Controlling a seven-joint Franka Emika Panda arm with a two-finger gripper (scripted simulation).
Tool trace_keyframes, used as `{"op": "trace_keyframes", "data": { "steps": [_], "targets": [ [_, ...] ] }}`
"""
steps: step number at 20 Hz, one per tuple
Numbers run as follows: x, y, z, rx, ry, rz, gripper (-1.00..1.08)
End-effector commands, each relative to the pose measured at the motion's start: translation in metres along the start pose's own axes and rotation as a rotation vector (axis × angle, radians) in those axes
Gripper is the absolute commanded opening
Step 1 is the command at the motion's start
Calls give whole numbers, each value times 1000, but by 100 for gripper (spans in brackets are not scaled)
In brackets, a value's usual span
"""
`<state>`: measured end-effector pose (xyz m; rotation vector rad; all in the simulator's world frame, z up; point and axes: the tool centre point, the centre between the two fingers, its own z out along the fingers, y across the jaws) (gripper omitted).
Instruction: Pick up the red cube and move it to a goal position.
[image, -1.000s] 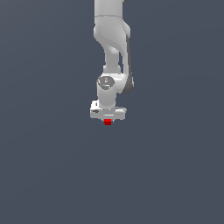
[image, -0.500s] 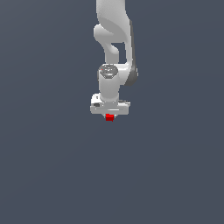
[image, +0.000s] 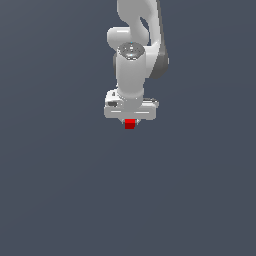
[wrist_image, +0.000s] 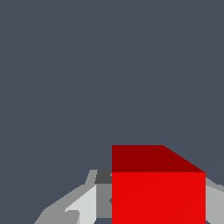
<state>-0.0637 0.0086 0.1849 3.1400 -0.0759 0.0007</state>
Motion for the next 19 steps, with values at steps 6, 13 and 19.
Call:
{"op": "trace_keyframes", "data": {
  "steps": [6,13,19],
  "targets": [
    [11,-14,-63,0,0,0,-100],
    [19,-21,-95,0,0,0,-100],
    [22,-23,-103,0,0,0,-100]
  ]
}}
